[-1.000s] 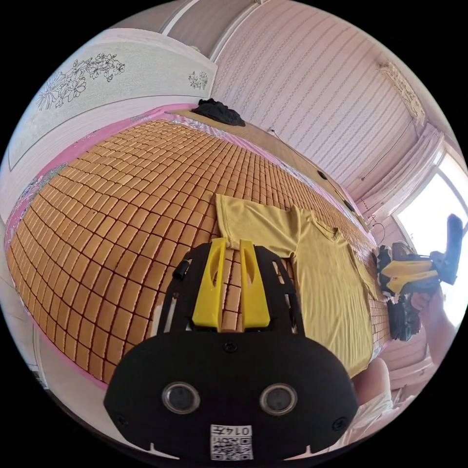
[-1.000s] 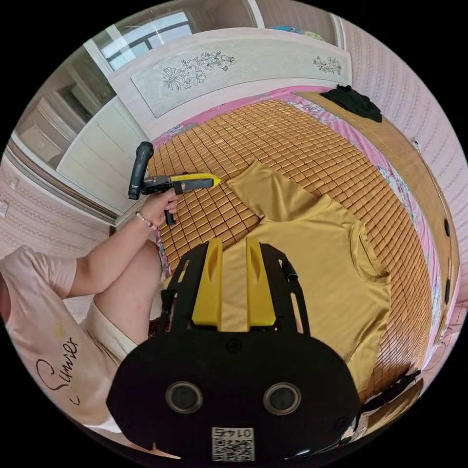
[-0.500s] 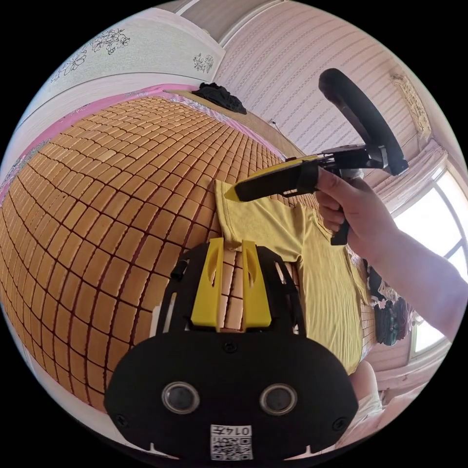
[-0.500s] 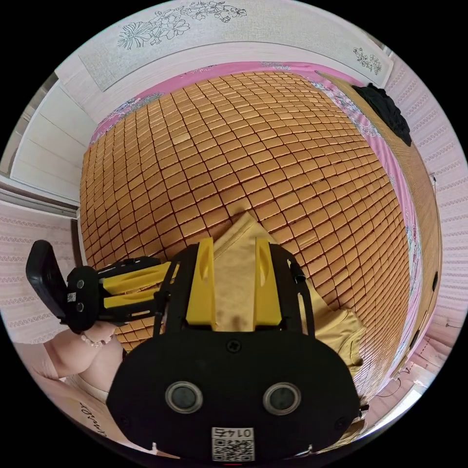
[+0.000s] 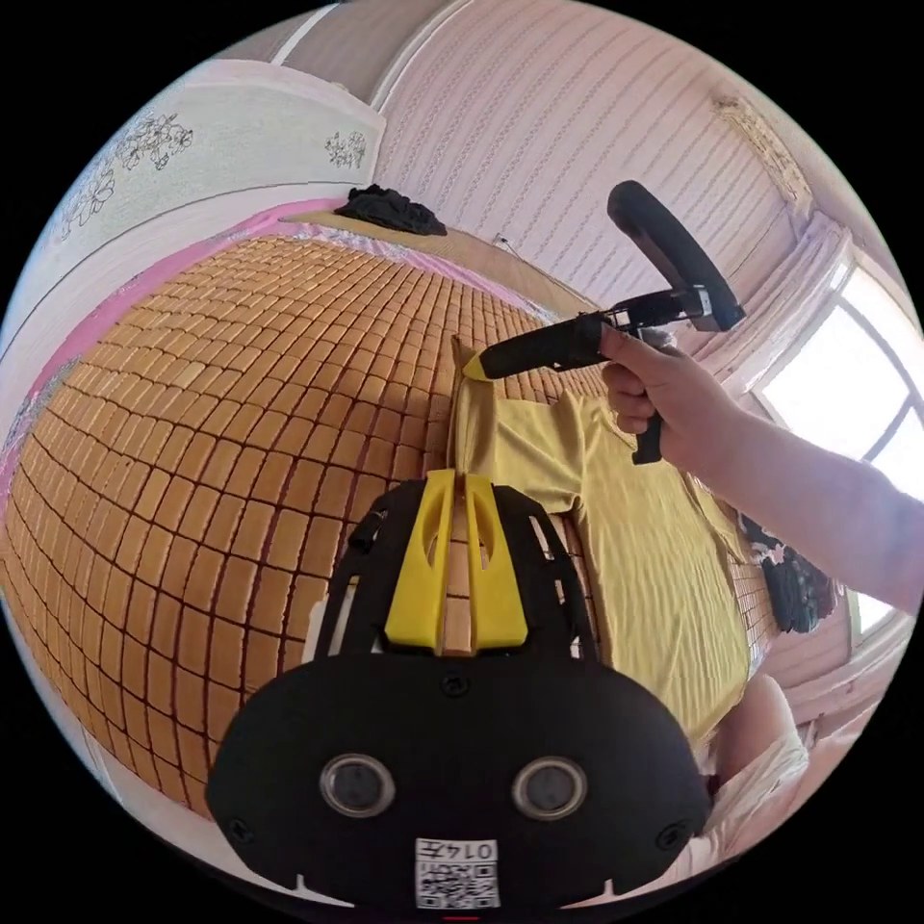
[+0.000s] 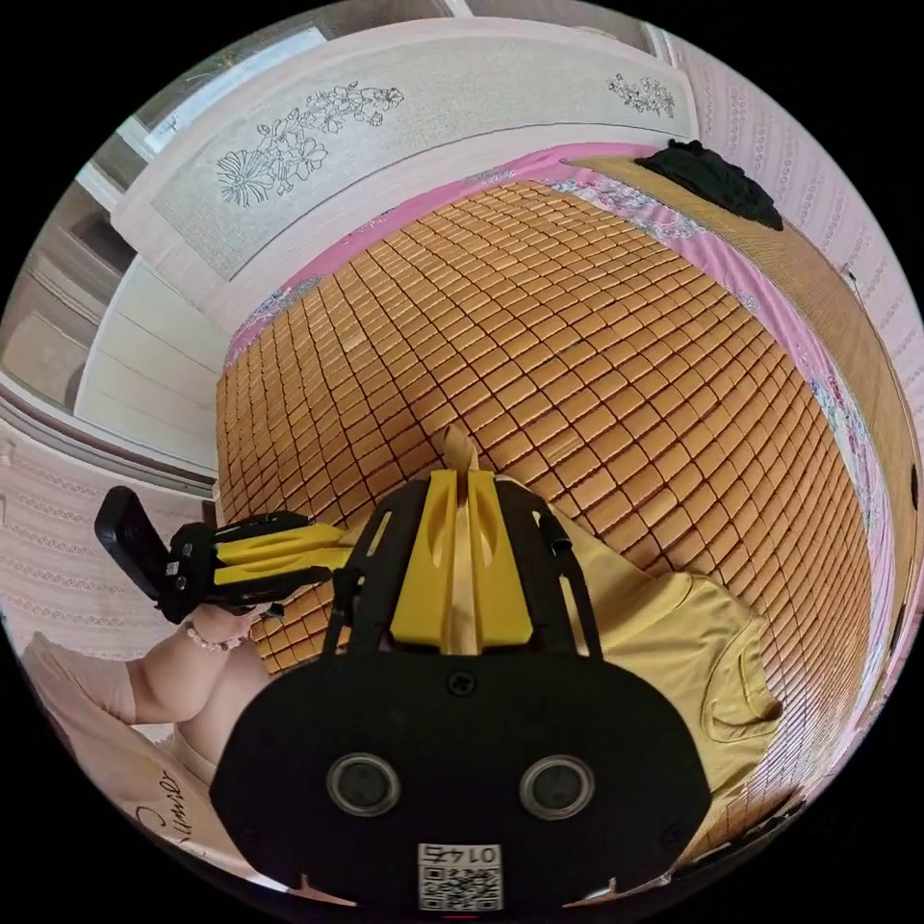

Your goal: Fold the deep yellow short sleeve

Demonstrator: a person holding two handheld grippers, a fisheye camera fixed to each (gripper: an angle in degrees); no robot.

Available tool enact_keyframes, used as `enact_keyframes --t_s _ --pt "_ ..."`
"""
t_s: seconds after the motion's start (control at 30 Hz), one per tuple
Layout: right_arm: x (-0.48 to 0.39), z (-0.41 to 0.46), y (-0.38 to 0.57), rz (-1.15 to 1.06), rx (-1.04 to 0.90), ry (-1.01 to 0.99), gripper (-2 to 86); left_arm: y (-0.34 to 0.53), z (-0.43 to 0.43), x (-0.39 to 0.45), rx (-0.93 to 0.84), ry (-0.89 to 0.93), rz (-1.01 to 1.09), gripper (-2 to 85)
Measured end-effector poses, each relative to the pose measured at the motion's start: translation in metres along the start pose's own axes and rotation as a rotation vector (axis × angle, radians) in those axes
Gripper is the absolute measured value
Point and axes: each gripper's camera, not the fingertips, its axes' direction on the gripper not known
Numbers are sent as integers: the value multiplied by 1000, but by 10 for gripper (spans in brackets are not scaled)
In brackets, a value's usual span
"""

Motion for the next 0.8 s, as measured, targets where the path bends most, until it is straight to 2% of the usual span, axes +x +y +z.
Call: enact_keyframes --t_s 0.07,0.17,0.23,0.3,0.4,0.6,0.8 --pt "15 -41 37 23 85 -15 0 -2 -10 23 96 61 139 -5" --pt "39 -105 117 100 188 -13 6 -7 -14 67 166 274 345 0" --pt "59 -131 191 238 223 78 18 -11 -5 108 116 425 451 20" --pt "76 -130 241 320 162 159 30 -11 9 132 44 509 492 42" --pt "108 -116 297 493 6 209 59 -12 40 153 -88 482 487 51" --pt "131 -132 314 511 30 211 79 -25 74 178 -194 427 428 52" --pt "155 -147 330 536 27 200 77 -28 88 231 -280 398 529 54"
